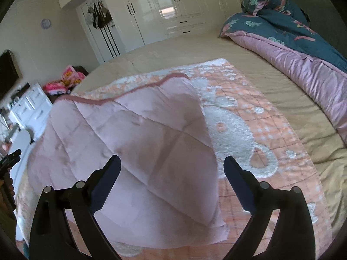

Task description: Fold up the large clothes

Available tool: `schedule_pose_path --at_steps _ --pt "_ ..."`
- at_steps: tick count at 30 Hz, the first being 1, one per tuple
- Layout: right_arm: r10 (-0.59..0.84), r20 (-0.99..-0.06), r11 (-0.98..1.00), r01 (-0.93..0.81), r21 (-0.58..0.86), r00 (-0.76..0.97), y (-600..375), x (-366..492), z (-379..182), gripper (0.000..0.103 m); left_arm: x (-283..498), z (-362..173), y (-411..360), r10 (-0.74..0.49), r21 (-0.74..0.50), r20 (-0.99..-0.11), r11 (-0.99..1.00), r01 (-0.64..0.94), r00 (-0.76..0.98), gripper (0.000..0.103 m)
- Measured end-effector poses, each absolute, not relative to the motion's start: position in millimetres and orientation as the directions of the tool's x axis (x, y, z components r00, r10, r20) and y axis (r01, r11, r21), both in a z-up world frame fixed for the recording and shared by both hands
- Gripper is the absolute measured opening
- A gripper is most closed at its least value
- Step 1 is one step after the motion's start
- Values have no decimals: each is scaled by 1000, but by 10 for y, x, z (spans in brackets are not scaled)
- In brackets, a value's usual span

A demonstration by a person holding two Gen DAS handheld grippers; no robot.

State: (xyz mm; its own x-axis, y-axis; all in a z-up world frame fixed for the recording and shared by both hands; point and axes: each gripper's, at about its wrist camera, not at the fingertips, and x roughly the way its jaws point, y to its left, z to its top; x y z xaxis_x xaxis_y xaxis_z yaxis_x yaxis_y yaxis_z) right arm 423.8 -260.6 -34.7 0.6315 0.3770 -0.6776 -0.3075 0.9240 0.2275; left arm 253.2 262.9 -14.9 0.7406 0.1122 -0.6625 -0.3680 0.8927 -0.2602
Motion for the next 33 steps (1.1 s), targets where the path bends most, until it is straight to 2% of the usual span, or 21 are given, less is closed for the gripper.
schedule_pose_path --at_steps 2,4,7,8,9,10,11,12,13,15,18,22,27,33 --pt "364 -684 928 -311 206 632 -2604 4263 -393 95 2532 -301 2702 37 -336 -663 877 -342 748 94" --pt "354 -690 930 -315 188 632 -2592 4296 -430 95 2550 -378 2714 3 -361 -664 874 -325 748 94" --pt "354 -706 927 -327 182 614 -2556 4377 -503 95 2656 -491 2634 -18 -341 -693 889 -305 721 93" --pt "354 -712 926 -335 174 606 -2534 4405 -528 94 2685 -524 2565 -22 -327 -695 900 -288 719 87" --pt "348 -722 924 -348 157 599 -2498 4434 -574 82 2701 -537 2519 -25 -317 -695 908 -275 718 50" --pt "340 -729 925 -351 145 594 -2474 4449 -612 62 2734 -548 2440 -9 -284 -703 920 -270 711 32" --pt "336 -732 926 -352 139 593 -2455 4453 -636 54 2761 -536 2366 20 -248 -707 929 -273 707 28" --pt "357 -722 919 -362 157 593 -2441 4445 -637 36 2777 -520 2326 28 -232 -705 935 -268 709 12" --pt "368 -711 916 -366 166 599 -2429 4431 -617 25 2795 -476 2275 44 -210 -695 942 -262 717 10" --pt "374 -698 916 -362 173 611 -2399 4420 -509 18 2839 -376 2229 82 -165 -676 952 -258 732 8" --pt "367 -656 923 -347 167 659 -2412 4504 -247 17 2969 -127 2280 112 -151 -638 952 -265 762 7" --pt "358 -639 931 -311 190 681 -2419 4770 -75 17 3261 44 2366 125 -158 -634 945 -286 763 7" --pt "276 -710 959 -234 159 648 -2323 5110 -354 17 3572 -163 2420 142 -146 -684 935 -324 716 7" --pt "254 -744 966 -204 160 618 -2287 5189 -685 18 3640 -397 2419 164 -128 -707 927 -352 688 9"
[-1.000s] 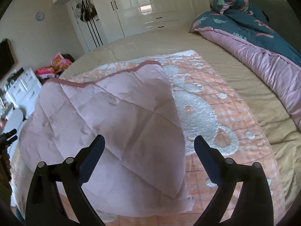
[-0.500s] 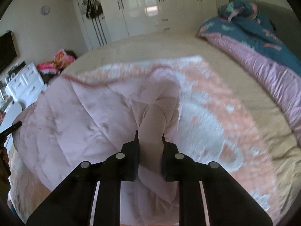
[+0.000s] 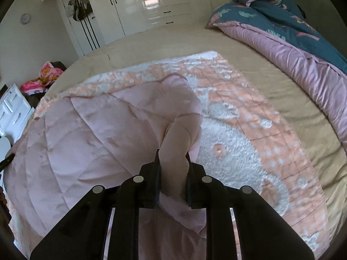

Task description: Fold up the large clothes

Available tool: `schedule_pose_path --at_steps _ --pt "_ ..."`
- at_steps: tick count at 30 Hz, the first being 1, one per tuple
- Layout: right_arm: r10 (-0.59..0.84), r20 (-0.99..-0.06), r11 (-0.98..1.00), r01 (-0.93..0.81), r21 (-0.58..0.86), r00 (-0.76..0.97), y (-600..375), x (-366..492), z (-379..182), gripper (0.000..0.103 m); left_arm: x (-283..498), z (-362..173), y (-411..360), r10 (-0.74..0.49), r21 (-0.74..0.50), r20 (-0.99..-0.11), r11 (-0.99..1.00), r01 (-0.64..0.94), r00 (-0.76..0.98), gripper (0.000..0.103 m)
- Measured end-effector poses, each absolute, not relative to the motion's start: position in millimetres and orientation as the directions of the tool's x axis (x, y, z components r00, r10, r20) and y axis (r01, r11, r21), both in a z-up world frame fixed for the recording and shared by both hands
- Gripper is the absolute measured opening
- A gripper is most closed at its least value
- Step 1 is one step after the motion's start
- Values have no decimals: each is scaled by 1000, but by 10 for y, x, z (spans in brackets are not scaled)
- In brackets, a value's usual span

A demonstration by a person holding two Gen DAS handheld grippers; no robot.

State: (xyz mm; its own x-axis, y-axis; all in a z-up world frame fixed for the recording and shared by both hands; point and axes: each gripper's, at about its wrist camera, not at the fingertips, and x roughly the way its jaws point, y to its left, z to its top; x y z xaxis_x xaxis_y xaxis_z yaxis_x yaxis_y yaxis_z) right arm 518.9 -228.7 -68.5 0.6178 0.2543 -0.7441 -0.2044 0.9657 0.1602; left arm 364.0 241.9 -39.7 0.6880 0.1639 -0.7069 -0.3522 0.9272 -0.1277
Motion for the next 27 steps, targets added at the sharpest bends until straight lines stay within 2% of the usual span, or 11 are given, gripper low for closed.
schedule_pose_path --at_steps 2,5,7,8,11,13,14,15,16,22,27 --pt "251 -746 967 -200 159 617 -2292 5168 -706 19 3635 -395 2383 184 -102 -701 930 -352 689 9" --pt "248 -756 969 -169 183 606 -2354 5145 -722 27 3618 -355 2362 195 -94 -701 928 -359 686 12" --pt "239 -760 971 -136 197 605 -2418 5099 -717 40 3601 -336 2362 204 -90 -704 925 -370 680 18" --pt "239 -759 971 -128 204 606 -2443 5081 -709 43 3582 -322 2368 207 -93 -704 922 -376 680 19" --pt "241 -747 969 -114 218 620 -2523 4952 -642 68 3495 -266 2397 207 -111 -699 914 -390 684 23" --pt "238 -731 969 -101 227 640 -2584 4826 -591 84 3451 -224 2396 221 -104 -697 910 -400 683 31" --pt "241 -724 967 -96 236 646 -2610 4767 -571 87 3422 -195 2398 224 -107 -693 908 -405 685 33" --pt "244 -715 965 -92 245 655 -2645 4682 -540 91 3393 -173 2397 226 -111 -689 906 -409 689 41" --pt "243 -709 965 -89 247 662 -2666 4636 -515 94 3348 -137 2396 229 -119 -682 902 -414 694 52" --pt "257 -654 960 -110 258 711 -2743 4246 -308 99 3126 -19 2301 212 -136 -674 906 -401 708 78" --pt "263 -631 960 -131 249 730 -2729 3993 -220 99 2927 -32 2208 192 -158 -684 903 -399 704 89"
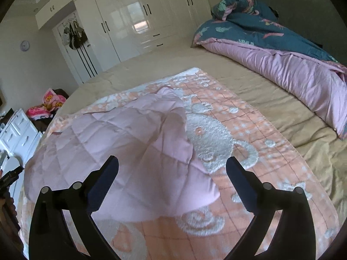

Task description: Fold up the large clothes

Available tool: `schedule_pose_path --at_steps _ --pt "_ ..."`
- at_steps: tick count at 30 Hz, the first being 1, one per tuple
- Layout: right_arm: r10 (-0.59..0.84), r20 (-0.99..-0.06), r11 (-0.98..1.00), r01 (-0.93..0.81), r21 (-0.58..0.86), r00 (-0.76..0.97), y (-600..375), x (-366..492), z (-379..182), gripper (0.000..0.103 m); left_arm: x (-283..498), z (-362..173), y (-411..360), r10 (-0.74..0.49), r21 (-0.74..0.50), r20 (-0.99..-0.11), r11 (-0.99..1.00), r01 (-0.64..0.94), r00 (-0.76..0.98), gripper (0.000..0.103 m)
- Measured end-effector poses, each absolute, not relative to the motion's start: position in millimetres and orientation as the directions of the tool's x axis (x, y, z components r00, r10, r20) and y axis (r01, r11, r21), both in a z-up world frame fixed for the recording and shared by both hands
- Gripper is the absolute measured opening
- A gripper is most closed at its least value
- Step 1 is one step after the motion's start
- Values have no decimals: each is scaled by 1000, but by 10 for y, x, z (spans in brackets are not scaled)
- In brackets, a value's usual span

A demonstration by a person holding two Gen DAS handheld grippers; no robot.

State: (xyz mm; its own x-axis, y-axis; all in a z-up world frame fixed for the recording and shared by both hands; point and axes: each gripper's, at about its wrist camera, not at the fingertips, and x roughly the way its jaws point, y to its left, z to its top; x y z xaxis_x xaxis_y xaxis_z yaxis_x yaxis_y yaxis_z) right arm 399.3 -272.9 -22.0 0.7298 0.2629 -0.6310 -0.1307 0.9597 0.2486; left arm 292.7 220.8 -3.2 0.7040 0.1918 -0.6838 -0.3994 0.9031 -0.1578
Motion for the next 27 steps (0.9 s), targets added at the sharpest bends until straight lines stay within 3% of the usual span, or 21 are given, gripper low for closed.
schedule_pose_path --at_steps 13,27 --pt "277 -624 958 -157 241 731 -2651 3495 -295 99 2362 -288 2045 112 -267 -716 868 -418 689 94" --pt "351 -704 904 -26 427 617 -2683 3610 -824 99 2200 -738 2006 17 -429 -736 762 -486 676 94"
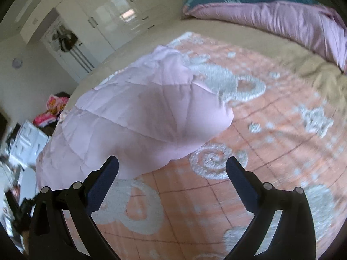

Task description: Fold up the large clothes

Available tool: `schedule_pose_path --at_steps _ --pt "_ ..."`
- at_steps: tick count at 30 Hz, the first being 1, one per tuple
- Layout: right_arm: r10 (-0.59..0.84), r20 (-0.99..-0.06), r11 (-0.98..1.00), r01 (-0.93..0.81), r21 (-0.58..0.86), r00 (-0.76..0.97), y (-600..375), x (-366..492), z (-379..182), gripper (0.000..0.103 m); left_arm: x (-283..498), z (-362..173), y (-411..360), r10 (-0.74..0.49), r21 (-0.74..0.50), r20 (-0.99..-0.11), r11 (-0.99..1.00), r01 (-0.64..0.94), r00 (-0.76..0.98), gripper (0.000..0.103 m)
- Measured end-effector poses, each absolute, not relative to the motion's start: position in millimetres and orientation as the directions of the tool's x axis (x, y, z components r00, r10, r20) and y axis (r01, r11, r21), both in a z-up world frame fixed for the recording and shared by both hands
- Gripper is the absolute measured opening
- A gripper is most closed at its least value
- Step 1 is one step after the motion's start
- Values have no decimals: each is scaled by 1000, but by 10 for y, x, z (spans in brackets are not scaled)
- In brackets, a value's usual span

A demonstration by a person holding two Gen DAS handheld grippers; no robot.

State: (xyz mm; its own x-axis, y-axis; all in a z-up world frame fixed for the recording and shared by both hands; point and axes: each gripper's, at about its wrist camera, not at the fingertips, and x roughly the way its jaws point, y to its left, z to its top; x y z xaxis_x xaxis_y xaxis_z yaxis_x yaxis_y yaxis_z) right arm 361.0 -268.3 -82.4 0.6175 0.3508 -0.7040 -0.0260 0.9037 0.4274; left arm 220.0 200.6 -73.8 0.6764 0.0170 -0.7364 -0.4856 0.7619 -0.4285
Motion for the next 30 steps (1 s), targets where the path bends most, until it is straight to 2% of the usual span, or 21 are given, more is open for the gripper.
schedule_pose_path --at_steps 5,16,30 --pt "381 -696 864 34 503 608 -2669 3780 -958 99 2326 -846 2050 -67 -563 -699 666 -489 712 94" --pt "429 -673 811 70 580 603 -2559 4149 -1223 99 2672 -1085 2216 -131 -704 -635 504 -501 761 94" --pt "439 -652 810 41 585 618 -2453 4444 -1376 99 3051 -1189 2272 -64 -692 -647 468 -550 760 95"
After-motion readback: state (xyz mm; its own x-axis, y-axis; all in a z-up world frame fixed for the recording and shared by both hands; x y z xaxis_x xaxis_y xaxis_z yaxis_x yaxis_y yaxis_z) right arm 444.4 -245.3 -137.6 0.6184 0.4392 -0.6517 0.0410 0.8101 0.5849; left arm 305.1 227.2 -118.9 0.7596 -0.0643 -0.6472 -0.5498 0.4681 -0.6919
